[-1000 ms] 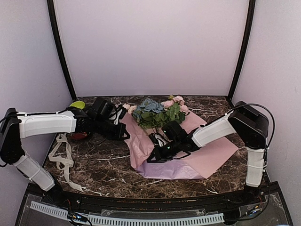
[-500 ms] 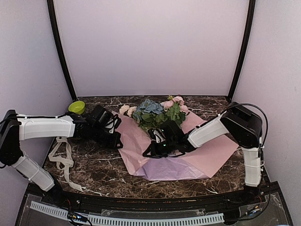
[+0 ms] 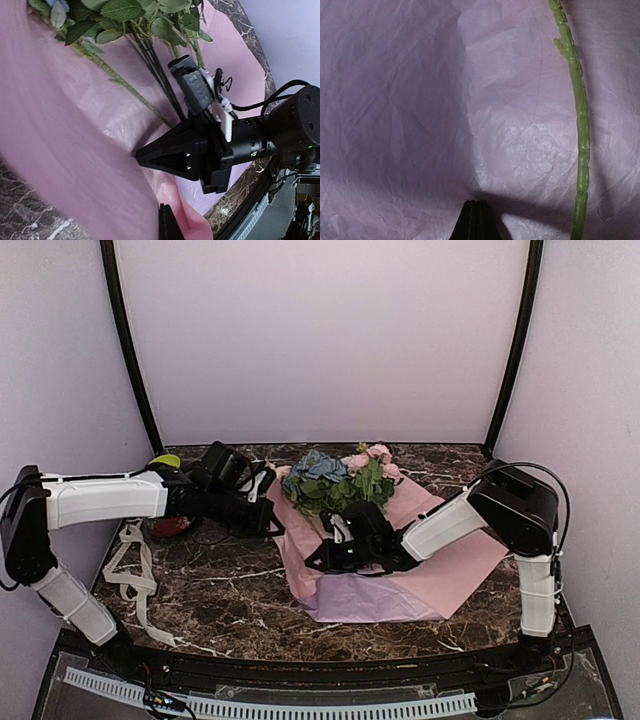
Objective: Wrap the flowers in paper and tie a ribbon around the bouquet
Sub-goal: Fold the left corner of the 1/4-folded wrapping paper.
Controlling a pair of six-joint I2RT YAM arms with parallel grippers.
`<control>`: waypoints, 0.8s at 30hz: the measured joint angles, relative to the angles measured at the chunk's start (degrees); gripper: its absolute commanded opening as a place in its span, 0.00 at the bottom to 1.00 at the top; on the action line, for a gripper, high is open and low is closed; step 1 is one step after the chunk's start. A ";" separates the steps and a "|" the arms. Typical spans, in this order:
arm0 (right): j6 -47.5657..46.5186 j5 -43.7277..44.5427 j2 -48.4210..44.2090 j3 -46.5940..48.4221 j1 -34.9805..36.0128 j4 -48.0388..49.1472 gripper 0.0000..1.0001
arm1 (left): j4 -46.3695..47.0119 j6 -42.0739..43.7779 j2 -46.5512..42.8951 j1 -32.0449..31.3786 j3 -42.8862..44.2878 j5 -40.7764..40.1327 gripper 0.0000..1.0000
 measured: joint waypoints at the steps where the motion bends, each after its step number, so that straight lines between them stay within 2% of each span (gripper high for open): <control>1: -0.02 -0.02 0.04 -0.17 0.00 0.44 0.00 | 0.52 -0.07 1.03 -0.11 1.07 0.87 0.00; 7: -0.46 -0.44 0.09 -0.31 -0.04 0.92 0.00 | 4.61 -0.48 8.31 -0.42 6.36 5.05 0.00; 12: -1.88 -0.22 -0.83 1.29 -0.15 -3.72 0.00 | 6.10 -0.50 13.84 -0.63 10.05 6.14 0.00; 17: -2.21 1.70 -5.25 1.20 -0.96 -10.32 0.00 | 6.51 -0.11 17.07 -0.66 12.52 6.10 0.00; 24: -2.16 3.63 -13.49 -0.85 -1.62 -12.00 0.01 | 6.56 0.59 19.12 -0.66 12.90 5.79 0.00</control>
